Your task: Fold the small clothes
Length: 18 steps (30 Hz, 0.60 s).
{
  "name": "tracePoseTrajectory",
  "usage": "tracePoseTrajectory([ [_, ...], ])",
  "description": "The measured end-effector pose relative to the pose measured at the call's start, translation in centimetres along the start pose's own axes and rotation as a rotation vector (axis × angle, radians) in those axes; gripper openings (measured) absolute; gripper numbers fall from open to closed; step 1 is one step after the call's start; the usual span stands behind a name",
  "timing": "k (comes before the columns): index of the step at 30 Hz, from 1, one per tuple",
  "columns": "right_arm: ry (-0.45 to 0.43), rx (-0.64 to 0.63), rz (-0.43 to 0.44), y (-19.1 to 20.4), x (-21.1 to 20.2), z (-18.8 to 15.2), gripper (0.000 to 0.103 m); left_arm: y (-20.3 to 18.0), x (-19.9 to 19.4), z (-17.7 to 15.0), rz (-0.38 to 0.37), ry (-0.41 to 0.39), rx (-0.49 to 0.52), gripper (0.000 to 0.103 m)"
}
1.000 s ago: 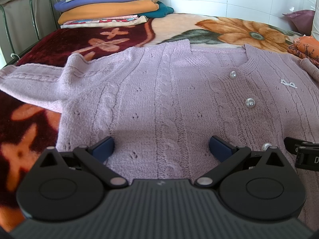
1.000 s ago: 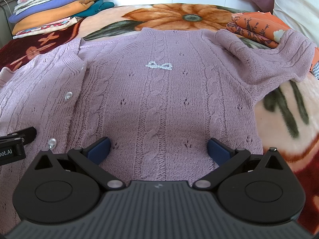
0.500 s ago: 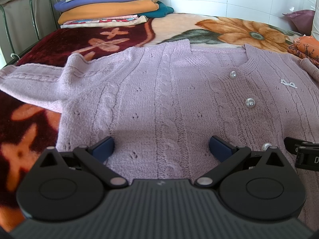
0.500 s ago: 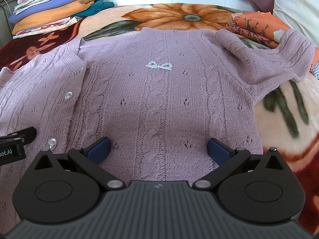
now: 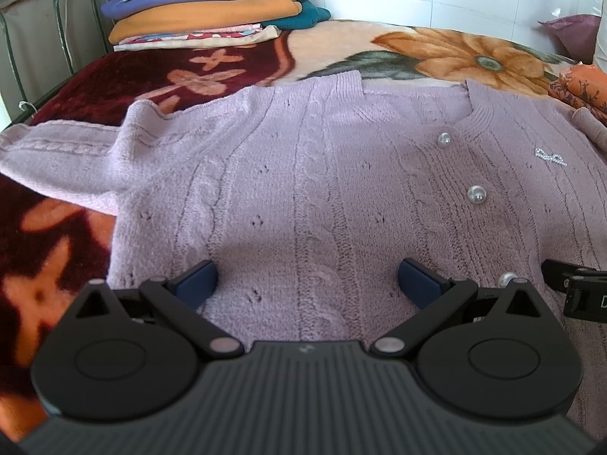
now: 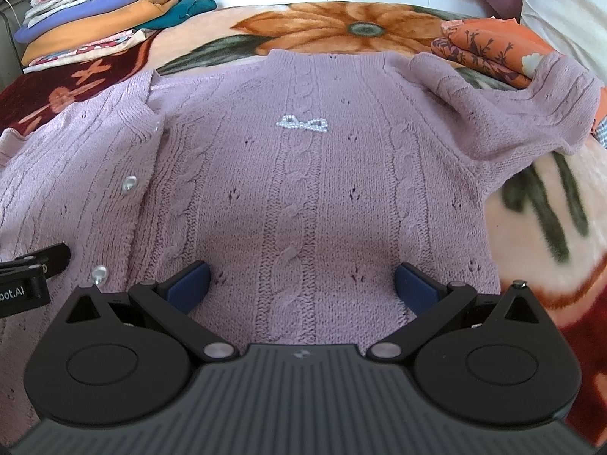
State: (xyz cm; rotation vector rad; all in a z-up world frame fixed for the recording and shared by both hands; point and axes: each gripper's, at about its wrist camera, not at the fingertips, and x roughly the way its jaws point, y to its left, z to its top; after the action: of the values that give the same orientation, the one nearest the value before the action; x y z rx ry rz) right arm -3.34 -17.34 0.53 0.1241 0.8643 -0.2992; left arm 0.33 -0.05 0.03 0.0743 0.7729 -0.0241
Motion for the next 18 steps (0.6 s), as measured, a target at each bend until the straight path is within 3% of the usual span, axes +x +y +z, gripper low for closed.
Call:
tracePoseTrajectory([
  [7, 0.0, -0.006, -0.012, 0.4, 0.1, -0.1, 0.103, -0.4, 0.1, 0.2, 0.016, 0.012, 0.024, 0.103],
  [18, 0.076, 0.011, 0.081, -1.5, -0.3, 1.5, 0.103, 0.4, -1.5, 1.0, -0.035, 0.058, -0.03, 0.103],
])
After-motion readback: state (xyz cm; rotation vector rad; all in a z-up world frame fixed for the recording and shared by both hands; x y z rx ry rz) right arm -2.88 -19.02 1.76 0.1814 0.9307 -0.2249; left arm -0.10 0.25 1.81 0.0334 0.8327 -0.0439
